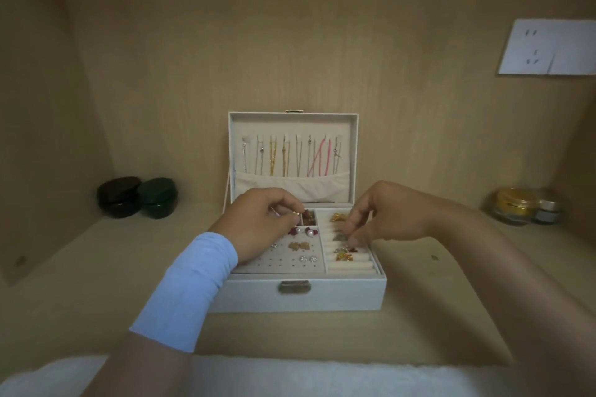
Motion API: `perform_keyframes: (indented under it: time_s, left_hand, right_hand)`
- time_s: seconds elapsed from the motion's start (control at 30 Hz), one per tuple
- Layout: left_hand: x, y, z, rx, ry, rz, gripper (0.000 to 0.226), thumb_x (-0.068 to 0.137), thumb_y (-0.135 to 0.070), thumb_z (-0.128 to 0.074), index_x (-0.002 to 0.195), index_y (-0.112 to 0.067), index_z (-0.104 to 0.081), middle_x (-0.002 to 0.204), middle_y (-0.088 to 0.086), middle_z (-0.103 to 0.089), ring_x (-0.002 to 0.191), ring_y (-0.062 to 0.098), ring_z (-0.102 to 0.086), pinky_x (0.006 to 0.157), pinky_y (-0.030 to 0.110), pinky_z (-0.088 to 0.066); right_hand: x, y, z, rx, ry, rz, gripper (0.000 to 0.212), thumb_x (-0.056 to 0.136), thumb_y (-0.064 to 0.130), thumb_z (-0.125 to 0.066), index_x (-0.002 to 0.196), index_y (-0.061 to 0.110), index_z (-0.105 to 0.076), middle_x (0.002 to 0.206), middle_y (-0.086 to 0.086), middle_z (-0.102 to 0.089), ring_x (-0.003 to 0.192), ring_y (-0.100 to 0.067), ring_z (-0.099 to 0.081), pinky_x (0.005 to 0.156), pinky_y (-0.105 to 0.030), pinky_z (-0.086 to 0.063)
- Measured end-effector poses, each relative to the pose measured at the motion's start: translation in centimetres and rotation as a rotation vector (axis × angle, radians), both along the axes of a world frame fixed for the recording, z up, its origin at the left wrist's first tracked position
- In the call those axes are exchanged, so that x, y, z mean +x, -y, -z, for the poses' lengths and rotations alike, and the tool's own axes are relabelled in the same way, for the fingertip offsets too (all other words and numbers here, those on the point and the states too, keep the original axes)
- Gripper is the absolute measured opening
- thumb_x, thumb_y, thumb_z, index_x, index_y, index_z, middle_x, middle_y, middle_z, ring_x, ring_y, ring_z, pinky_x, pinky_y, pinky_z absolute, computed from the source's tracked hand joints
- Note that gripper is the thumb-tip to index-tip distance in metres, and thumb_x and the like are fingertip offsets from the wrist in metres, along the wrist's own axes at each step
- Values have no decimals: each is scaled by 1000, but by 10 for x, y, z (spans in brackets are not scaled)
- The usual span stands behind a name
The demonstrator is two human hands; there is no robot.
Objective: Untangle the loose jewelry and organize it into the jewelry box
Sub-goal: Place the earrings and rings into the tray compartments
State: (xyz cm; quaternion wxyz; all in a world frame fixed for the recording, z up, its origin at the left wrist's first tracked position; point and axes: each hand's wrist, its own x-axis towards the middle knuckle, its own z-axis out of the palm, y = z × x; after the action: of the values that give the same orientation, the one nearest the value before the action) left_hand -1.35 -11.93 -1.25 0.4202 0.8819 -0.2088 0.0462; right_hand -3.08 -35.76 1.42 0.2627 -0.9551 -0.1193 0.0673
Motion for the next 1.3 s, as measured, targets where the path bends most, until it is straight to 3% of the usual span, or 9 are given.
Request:
perform_keyframes:
  time_s: [0.1,0.2,0.37,0.47,0.63,0.77,0.93,1.13,1.3]
  left_hand:
    - [0,-4,0,-13,6,3,15,90,-21,-66,96,-32,-74,91,-14,-71,90,4,-63,84,19,-48]
    - [1,-9,0,-71,-19,20,18,90,-20,-65,96,-33,-75,96,-14,-71,92,1,-62,79,11,-45]
    - [-2,-14,-4,-183,-68,5,14,92,-14,-63,98,-19,-75,81,0,-70,60,-1,-59,58,6,-46]
    - [-4,-15,-7,-186,-78,7,13,93,-16,-63,98,-17,-74,77,2,-69,57,-2,-57,56,8,-47]
    - [0,-29,-13,-316,-162,30,12,94,-14,-61,100,-10,-71,90,7,-75,67,16,-65,58,24,-55]
    - [1,-40,-15,-349,-186,70,16,93,-10,-62,105,-14,-71,90,1,-76,73,16,-71,61,28,-56]
    - [6,-51,-11,-407,-264,41,16,91,-17,-65,105,-13,-73,69,5,-68,61,16,-58,55,24,-49]
    - [12,-52,-6,-517,-399,67,16,93,-13,-62,105,-7,-70,81,2,-72,61,8,-59,51,19,-48]
    - [16,-54,-5,-574,-438,43,16,94,-13,-60,105,-6,-70,75,2,-70,58,7,-61,52,17,-50]
  right_hand:
    - [2,1,4,-15,-23,-5,12,74,27,-87,85,28,-82,83,17,-75,80,-1,-68,77,-21,-53]
    - [1,-1,5,-30,-30,-16,7,78,29,-84,84,26,-81,81,12,-75,67,0,-61,63,-20,-50]
    - [4,-3,7,-172,21,-30,15,85,40,-75,83,25,-79,84,9,-75,74,-3,-65,74,-25,-54]
    - [0,-6,2,-178,25,-27,15,90,36,-71,85,24,-77,81,10,-72,61,6,-60,58,-11,-44]
    - [-1,-31,-11,136,203,-15,15,96,25,-64,83,21,-70,73,13,-71,48,2,-53,56,-16,-46]
    - [3,-74,-10,451,153,-26,15,97,23,-63,84,20,-69,57,15,-61,46,-1,-48,47,-14,-42]
    - [11,-103,1,592,88,-21,15,99,24,-60,89,17,-69,49,16,-57,44,-6,-43,42,-17,-36]
    - [20,-116,17,732,183,-16,10,96,19,-64,89,16,-71,72,1,-66,48,-15,-47,41,-22,-36]
    - [25,-115,19,747,318,4,3,87,13,-76,90,14,-77,68,0,-71,41,-12,-52,40,-20,-40]
